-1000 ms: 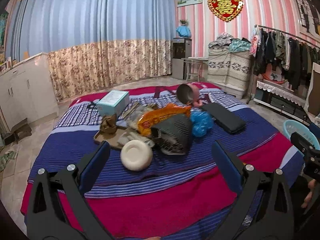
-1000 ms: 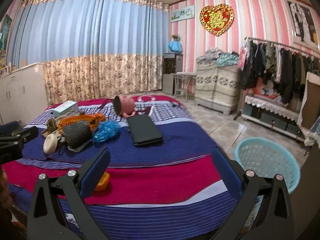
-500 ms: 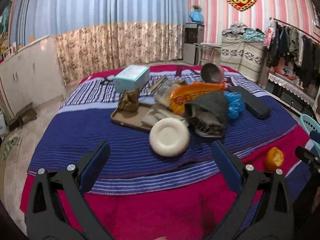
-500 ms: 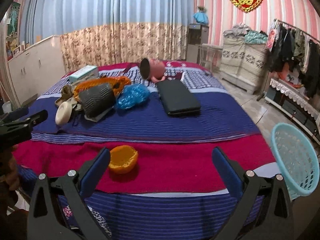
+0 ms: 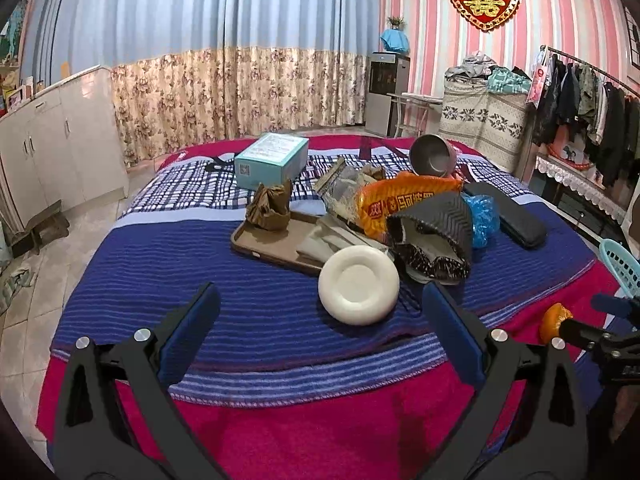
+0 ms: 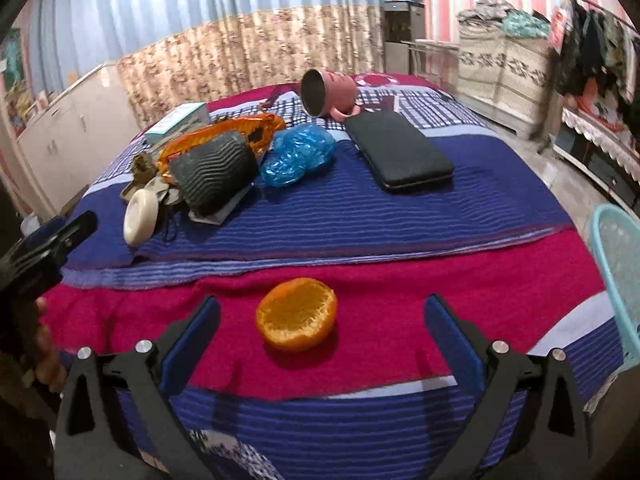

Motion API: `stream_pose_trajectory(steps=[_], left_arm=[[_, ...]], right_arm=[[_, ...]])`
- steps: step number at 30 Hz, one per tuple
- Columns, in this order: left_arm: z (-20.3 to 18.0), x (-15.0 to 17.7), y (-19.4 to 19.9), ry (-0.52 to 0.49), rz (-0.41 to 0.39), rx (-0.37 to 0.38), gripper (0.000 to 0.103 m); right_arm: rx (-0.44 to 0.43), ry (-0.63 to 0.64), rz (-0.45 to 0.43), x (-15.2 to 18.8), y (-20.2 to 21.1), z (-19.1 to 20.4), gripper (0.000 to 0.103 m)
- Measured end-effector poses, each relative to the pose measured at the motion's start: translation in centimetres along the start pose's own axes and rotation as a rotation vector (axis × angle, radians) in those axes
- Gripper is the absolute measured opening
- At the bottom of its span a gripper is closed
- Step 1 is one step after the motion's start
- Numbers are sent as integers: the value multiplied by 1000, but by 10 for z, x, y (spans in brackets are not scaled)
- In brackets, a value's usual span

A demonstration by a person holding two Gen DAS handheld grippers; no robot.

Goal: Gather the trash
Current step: 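Grasp the orange peel half with the right tool while the left tool grasps the white round lid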

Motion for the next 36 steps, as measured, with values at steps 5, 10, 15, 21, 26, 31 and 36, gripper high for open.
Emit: stream_pose_trajectory(steps=[5, 10, 15, 21, 26, 31, 36], left_arm=[[3, -5, 3, 9, -29, -7, 98], [4, -3, -2, 31, -14, -1, 98], [-1, 2, -5, 8, 26, 17, 98], [-6, 4, -5, -33, 45, 0, 98], [-14, -1, -6, -27, 60, 8, 98], [-27, 0, -10, -29, 84, 47, 98], [-35, 7, -22, -3, 129, 49, 98]], right_arm=[[62, 52, 11, 11, -12, 9, 92], [27, 32, 38, 16, -16, 9, 63], [-21, 37, 12, 13, -12, 14, 41], [-49, 23, -50, 1, 2, 13, 38], [-25, 17, -108, -20, 19, -7, 38], [39, 3, -140, -35, 31, -45, 38], [91, -25, -167, -41, 40, -77, 39]])
Point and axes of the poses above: each gripper's, at about its wrist camera, not at the fingertips, and y roughly against the way its jaws point, z to its left, x to its underside, the point moved 8 cm from there along -y, roughly the way its jaws point, and after that the axes turned 5 degrees about -z, right-handed, at the moved point
